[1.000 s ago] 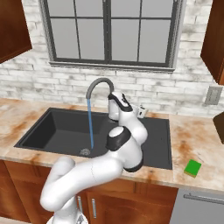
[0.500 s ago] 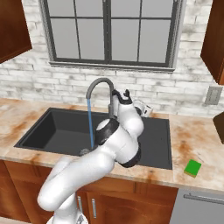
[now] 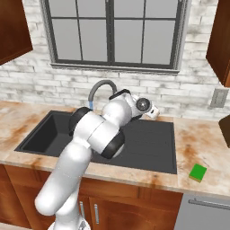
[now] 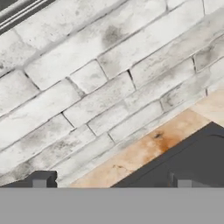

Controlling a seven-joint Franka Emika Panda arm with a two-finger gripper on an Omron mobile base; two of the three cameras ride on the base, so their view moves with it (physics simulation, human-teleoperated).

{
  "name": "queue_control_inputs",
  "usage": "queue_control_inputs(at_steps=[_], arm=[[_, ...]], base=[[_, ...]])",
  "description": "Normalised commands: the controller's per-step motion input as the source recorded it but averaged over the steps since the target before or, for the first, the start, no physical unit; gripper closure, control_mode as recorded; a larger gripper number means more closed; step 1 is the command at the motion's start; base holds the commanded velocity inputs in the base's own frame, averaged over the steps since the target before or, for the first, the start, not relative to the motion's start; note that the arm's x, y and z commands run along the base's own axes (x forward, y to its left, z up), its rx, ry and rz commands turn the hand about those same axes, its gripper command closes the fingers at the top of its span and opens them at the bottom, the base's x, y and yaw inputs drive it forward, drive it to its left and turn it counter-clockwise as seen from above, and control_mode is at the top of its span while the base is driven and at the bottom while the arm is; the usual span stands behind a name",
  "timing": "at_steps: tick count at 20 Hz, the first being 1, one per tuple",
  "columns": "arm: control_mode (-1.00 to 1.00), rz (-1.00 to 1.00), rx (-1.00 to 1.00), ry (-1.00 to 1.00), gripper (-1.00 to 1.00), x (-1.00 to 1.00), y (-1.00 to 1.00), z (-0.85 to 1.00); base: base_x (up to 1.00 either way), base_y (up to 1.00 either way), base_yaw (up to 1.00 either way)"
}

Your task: Soak the sponge with water for a few seconds and then drop it inside the sink.

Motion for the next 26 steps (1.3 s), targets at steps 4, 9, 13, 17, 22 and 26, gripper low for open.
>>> queue_control_inputs(at_steps=[4, 9, 13, 17, 22, 26], arm=[[-1.0, 0.0, 0.1, 0.25, -1.0, -0.21, -0.23, 0.34], [-1.0, 0.0, 0.1, 0.26, -1.0, -0.22, -0.24, 0.29], [-1.0, 0.0, 0.13, 0.25, -1.0, -0.39, -0.19, 0.19], [-1.0, 0.0, 0.14, 0.25, -1.0, -0.47, -0.17, 0.04], [-1.0, 0.0, 0.11, 0.21, -1.0, -0.42, -0.05, 0.0], [-1.0, -0.01, 0.05, 0.07, -1.0, -0.13, 0.0, -0.1]], base=[[0.0, 0.0, 0.0], [0.0, 0.0, 0.0], [0.0, 0.0, 0.0], [0.0, 0.0, 0.0], [0.0, 0.0, 0.0], [0.0, 0.0, 0.0]])
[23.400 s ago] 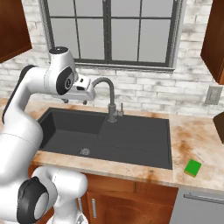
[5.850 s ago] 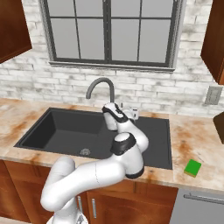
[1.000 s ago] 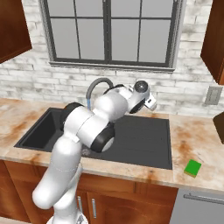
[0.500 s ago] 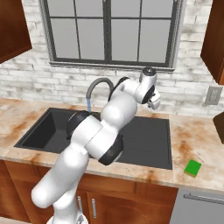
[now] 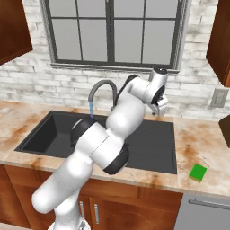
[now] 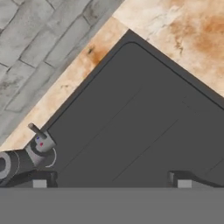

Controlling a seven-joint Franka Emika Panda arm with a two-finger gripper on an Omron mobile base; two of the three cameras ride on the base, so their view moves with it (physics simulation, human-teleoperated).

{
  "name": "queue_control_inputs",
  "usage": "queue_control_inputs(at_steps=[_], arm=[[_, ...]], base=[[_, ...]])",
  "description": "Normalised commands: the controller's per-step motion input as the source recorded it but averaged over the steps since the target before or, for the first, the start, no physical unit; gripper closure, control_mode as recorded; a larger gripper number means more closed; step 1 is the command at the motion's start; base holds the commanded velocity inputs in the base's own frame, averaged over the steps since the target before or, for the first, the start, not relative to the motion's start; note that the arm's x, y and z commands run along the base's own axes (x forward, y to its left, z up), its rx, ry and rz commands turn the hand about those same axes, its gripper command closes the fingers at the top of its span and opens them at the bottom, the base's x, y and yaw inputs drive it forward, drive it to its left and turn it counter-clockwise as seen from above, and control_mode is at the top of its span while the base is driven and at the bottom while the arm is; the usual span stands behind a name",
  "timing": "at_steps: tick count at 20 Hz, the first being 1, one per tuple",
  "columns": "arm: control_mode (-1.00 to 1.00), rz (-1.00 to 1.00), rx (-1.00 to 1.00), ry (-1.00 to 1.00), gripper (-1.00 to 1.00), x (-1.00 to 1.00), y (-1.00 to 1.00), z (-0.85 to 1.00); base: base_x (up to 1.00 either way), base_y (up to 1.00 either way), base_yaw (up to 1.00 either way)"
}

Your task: Soak the sponge with water for a few seconds and then drop it inside the sink.

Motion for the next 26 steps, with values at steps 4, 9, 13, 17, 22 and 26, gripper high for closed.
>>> queue_control_inputs(at_steps=[4, 9, 13, 17, 22, 26], arm=[[-1.0, -0.02, 0.0, 0.0, -1.0, 0.0, 0.0, -0.61], [-1.0, -0.04, -0.01, 0.0, -1.0, -0.08, 0.0, -0.7], [-1.0, -0.04, -0.02, 0.0, -1.0, -0.37, 0.0, -0.08], [-1.0, 0.0, 0.0, 0.04, -1.0, -0.6, 0.0, 0.22], [-1.0, 0.0, 0.0, 0.13, -1.0, -0.54, 0.0, 0.05], [-1.0, 0.0, 0.0, 0.13, -1.0, -0.52, 0.0, -0.03]], base=[[0.0, 0.0, 0.0], [0.0, 0.0, 0.0], [0.0, 0.0, 0.0], [0.0, 0.0, 0.0], [0.0, 0.0, 0.0], [0.0, 0.0, 0.0]])
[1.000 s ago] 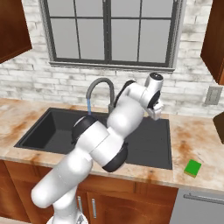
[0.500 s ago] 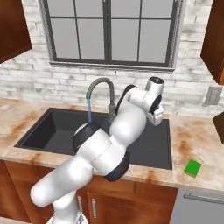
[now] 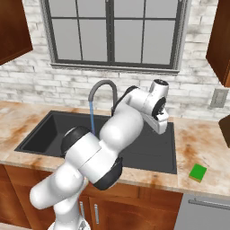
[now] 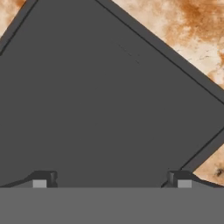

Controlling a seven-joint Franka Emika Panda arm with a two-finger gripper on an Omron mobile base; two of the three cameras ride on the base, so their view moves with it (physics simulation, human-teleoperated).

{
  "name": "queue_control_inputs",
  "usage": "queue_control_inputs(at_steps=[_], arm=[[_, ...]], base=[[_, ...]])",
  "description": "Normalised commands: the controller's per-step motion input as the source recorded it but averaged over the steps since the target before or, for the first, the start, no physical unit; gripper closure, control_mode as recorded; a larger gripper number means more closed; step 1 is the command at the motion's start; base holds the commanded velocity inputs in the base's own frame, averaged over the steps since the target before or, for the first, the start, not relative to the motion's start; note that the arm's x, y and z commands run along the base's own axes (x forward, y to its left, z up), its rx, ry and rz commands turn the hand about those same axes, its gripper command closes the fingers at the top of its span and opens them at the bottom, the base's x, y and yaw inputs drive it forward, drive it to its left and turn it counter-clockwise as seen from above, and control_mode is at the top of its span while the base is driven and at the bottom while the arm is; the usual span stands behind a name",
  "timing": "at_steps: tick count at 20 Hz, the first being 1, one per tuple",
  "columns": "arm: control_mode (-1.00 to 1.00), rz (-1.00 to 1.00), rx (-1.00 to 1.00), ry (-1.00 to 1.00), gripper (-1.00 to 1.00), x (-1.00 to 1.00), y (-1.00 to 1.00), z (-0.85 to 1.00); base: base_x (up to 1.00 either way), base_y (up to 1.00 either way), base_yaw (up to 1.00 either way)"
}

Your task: Soak the sponge with water for a few seconds and then drop it inside the sink.

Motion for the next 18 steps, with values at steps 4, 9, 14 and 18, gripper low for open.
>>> queue_control_inputs(at_steps=[4, 9, 14, 18], arm=[[-1.0, 0.0, 0.0, 0.1, -1.0, -0.43, 0.0, -0.13], [-1.0, 0.0, 0.0, 0.07, -1.0, -0.46, -0.1, -0.03], [-1.0, 0.0, 0.0, 0.07, -1.0, -0.33, -0.38, 0.0], [-1.0, 0.0, 0.0, 0.07, -1.0, -0.3, -0.52, 0.0]], base=[[0.0, 0.0, 0.0], [0.0, 0.0, 0.0], [0.0, 0.0, 0.0], [0.0, 0.0, 0.0]])
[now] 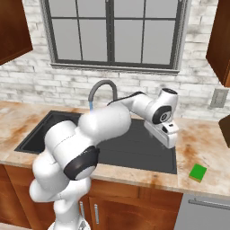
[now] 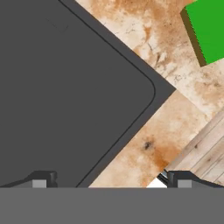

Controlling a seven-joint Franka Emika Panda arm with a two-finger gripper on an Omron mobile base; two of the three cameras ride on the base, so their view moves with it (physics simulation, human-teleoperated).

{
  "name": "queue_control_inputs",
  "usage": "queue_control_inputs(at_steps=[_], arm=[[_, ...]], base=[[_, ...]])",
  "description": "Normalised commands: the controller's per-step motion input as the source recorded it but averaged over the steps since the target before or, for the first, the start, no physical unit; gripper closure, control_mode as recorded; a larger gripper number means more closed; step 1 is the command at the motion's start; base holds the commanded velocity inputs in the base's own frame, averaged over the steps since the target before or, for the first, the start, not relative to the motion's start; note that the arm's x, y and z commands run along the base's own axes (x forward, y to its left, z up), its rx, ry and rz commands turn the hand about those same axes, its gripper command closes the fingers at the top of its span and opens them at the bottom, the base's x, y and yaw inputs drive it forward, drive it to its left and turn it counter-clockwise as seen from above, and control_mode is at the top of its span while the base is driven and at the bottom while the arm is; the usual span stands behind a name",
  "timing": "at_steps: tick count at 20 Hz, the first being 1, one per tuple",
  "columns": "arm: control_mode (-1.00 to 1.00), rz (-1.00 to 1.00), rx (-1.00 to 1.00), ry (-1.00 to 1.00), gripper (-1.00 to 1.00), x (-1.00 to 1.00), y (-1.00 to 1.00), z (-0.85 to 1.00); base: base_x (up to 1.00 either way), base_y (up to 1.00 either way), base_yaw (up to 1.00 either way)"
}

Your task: Soak the sponge with water for a few seconds and then drop it inside the sink.

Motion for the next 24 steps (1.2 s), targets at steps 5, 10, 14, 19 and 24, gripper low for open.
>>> queue_control_inputs(at_steps=[5, 10, 14, 19, 24], arm=[[-1.0, 0.01, 0.0, 0.04, -1.0, -0.18, -0.52, -0.16], [-1.0, 0.11, 0.0, 0.0, -1.0, -0.01, -0.53, -0.24], [-1.0, 0.19, 0.0, 0.0, -1.0, 0.0, -0.51, -0.05], [-1.0, 0.22, 0.0, 0.0, -1.0, 0.0, -0.35, 0.0], [-1.0, 0.21, 0.0, -0.01, -1.0, 0.0, -0.33, 0.0]], base=[[0.0, 0.0, 0.0], [0.0, 0.0, 0.0], [0.0, 0.0, 0.0], [0.0, 0.0, 0.0], [0.0, 0.0, 0.0]])
